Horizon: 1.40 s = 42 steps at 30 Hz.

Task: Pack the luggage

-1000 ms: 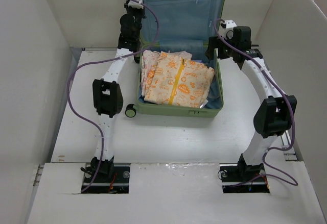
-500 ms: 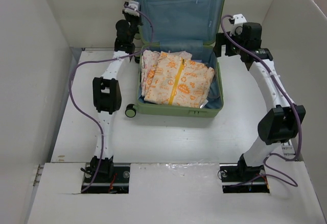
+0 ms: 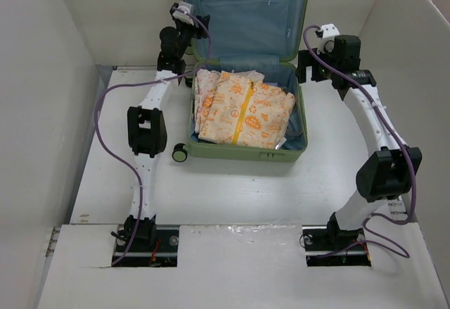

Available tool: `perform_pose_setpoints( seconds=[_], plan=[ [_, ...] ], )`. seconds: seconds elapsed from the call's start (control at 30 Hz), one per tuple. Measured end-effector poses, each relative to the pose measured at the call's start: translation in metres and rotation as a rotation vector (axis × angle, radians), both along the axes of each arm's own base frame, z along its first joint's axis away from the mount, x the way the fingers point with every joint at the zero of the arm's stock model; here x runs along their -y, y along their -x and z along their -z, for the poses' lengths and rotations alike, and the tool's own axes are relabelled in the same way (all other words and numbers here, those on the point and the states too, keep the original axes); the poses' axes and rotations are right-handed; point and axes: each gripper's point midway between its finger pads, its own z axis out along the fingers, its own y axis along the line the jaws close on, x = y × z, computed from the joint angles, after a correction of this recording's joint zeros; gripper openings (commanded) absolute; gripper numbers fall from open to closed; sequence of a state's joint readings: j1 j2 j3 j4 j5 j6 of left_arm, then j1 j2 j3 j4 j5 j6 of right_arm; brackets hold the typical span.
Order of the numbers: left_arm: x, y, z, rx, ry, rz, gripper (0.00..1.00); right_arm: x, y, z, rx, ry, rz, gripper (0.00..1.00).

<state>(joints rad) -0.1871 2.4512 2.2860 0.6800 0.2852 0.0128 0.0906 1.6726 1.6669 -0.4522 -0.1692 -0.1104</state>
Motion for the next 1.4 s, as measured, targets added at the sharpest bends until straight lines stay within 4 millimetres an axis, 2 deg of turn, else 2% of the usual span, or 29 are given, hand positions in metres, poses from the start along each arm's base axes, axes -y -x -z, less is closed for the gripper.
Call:
perform_pose_setpoints(
  seconds=[0.1, 0.13, 0.2, 0.43, 0.6, 0.7, 0.77, 0.83, 0.93, 0.97, 1.0, 1.1, 1.2, 1.27, 1.33, 1.4],
  plan=[
    [-0.007, -0.003, -0.003, -0.01, 0.028, 0.001, 0.38, 0.0, -0.001, 0.0, -0.001, 0.002, -0.001, 1.0],
    [-0.009, -0.005, -0.003, -0.009, 0.036, -0.001, 0.2, 0.0, -0.001, 0.001, -0.004, 0.002, -0.001, 1.0],
    [-0.012, -0.008, -0.001, -0.01, 0.053, -0.003, 0.0, 0.0, -0.004, 0.001, -0.007, 0.002, -0.001, 1.0],
    [-0.017, -0.019, 0.027, -0.04, 0.041, -0.008, 0.0, -0.001, -0.009, 0.002, -0.018, 0.006, 0.002, 1.0],
    [-0.01, -0.005, 0.041, -0.032, -0.054, 0.024, 0.0, -0.003, -0.008, -0.002, -0.01, 0.009, 0.002, 1.0],
    [-0.005, 0.018, 0.054, -0.035, -0.167, 0.056, 0.0, -0.004, -0.001, -0.005, 0.002, 0.007, 0.004, 1.0],
    [-0.003, 0.035, 0.051, -0.009, -0.24, 0.071, 0.0, -0.003, 0.011, -0.009, 0.017, 0.0, 0.008, 1.0],
    [0.001, 0.053, 0.04, 0.033, -0.297, 0.09, 0.0, 0.0, 0.024, -0.019, 0.043, -0.006, 0.015, 1.0],
    [0.007, 0.076, 0.009, 0.115, -0.339, 0.105, 0.0, 0.006, 0.045, -0.039, 0.099, -0.018, 0.028, 1.0],
    [0.009, 0.081, -0.004, 0.142, -0.336, 0.102, 0.04, 0.009, 0.051, -0.046, 0.122, -0.022, 0.034, 1.0],
    [0.009, 0.084, -0.016, 0.166, -0.328, 0.091, 0.17, 0.012, 0.055, -0.052, 0.14, -0.026, 0.041, 1.0],
    [0.005, 0.075, -0.06, 0.222, -0.272, 0.049, 0.66, 0.02, 0.062, -0.064, 0.176, -0.033, 0.06, 1.0],
    [-0.008, 0.058, -0.11, 0.275, -0.176, 0.009, 0.74, 0.024, 0.062, -0.065, 0.179, -0.039, 0.063, 1.0],
    [-0.018, 0.051, -0.128, 0.296, -0.123, -0.013, 0.77, 0.022, 0.062, -0.062, 0.171, -0.043, 0.058, 1.0],
    [-0.026, 0.045, -0.128, 0.278, -0.077, -0.018, 0.78, 0.02, 0.061, -0.06, 0.164, -0.046, 0.052, 1.0],
    [-0.031, 0.037, -0.116, 0.237, -0.035, -0.016, 0.79, 0.019, 0.061, -0.056, 0.15, -0.048, 0.05, 1.0]
  ],
)
